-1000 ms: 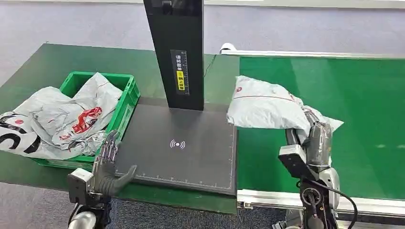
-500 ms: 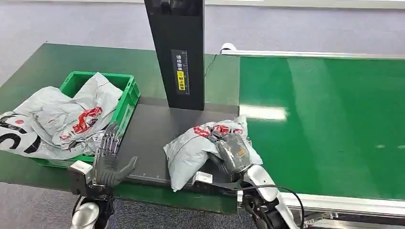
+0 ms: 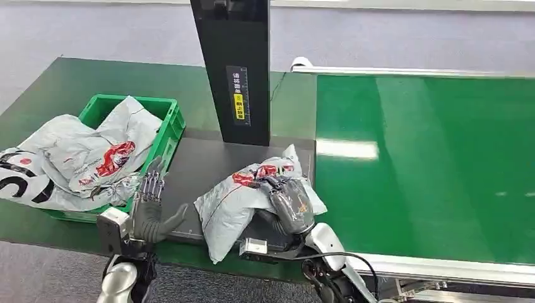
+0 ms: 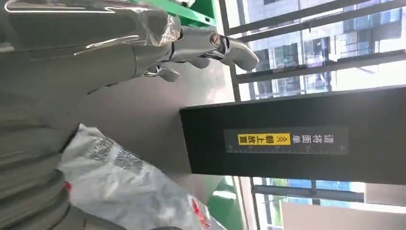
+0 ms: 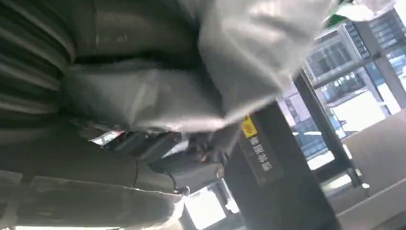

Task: Moved the parcel from conveyor to table for the left to box.

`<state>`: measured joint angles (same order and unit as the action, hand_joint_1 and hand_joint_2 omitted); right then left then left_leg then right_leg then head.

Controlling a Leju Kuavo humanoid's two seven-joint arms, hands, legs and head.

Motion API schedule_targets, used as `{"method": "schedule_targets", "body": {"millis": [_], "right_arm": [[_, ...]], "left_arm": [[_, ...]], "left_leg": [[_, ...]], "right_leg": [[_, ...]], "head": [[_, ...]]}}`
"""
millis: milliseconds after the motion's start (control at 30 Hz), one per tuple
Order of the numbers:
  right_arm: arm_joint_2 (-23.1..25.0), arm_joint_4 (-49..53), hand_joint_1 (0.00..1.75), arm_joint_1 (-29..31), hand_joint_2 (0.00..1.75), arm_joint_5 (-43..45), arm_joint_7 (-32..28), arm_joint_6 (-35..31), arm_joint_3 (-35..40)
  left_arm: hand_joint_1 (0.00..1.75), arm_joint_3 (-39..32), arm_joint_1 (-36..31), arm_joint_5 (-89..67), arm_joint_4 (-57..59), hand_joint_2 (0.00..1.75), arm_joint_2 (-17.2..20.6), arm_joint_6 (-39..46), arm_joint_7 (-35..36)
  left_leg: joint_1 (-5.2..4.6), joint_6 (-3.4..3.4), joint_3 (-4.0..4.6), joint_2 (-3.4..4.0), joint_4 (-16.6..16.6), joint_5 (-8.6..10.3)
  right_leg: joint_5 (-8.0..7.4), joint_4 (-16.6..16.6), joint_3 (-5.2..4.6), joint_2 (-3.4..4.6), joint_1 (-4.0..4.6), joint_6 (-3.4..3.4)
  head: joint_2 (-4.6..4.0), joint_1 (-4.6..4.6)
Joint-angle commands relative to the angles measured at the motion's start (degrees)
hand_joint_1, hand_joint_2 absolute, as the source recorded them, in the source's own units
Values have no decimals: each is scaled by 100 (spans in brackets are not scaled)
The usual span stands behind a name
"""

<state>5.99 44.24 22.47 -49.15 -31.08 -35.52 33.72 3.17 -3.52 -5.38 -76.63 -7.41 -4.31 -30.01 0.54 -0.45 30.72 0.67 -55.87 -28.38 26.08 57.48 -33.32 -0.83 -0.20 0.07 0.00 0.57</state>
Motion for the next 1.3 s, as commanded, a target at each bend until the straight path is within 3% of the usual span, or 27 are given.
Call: {"method": "schedule_targets", "body": {"millis": [33,67,200,333,367,467,567,933,1167,1300], "right_arm": [[32,-198,0,127,175,1164,-325,364,-487],[61,-50,0,25,175,1801,-497,734,-765],[41,110,0,-126,175,2895,-369,1613,-1215],[-61,82,0,-193,175,3488,-158,2411,-1402],[-34,-13,0,-200,175,4065,55,3206,-1601],[-29,-270,0,-212,175,5080,100,4735,-1780],[-41,-440,0,-131,175,5485,17,5423,-1749],[29,-509,0,33,175,5450,57,5488,-1549],[7,-514,0,-29,175,5353,-22,5400,-1570],[9,-378,0,-180,175,5318,17,5295,-1747]], "left_arm": [[0,237,-259,23,528,175,157,35,42],[0,269,-258,23,540,175,167,35,44],[0,324,-215,50,558,175,198,56,39],[0,348,-173,87,567,175,228,62,17],[0,377,-180,95,604,175,245,52,6],[0,481,-196,136,725,175,254,-121,-118],[0,816,-117,3,630,175,348,-570,-323],[0,2185,142,-1338,-23,175,294,-806,-39],[0,2709,-142,-2322,190,175,369,-523,358],[0,3070,-499,-3615,769,175,375,147,1051]], "left_leg": [[-3,1,-1,-9,7,7],[-1,0,-3,-7,7,6],[0,1,-6,-17,12,7],[-1,2,-5,-7,6,3],[-3,2,-7,-7,10,5],[-1,1,-5,-11,7,4],[-3,1,-8,-11,11,6],[-1,2,1,-6,-1,0],[-2,1,0,-8,3,2],[-1,1,-3,-17,4,4]], "right_leg": [[-4,-4,1,1,-4,1],[-4,-5,2,2,-2,0],[-3,-11,7,-6,-1,1],[-2,-6,4,2,-2,2],[-3,-8,6,2,-3,2],[-1,-6,6,-3,-2,1],[-3,-9,7,-2,-3,1],[1,0,1,0,-2,2],[-2,-3,1,2,-3,0],[-1,-6,5,-9,-2,1]], "head": [[0,4],[0,2],[0,4],[0,4],[0,4],[0,4],[0,4],[0,2],[0,2],[0,2]]}}
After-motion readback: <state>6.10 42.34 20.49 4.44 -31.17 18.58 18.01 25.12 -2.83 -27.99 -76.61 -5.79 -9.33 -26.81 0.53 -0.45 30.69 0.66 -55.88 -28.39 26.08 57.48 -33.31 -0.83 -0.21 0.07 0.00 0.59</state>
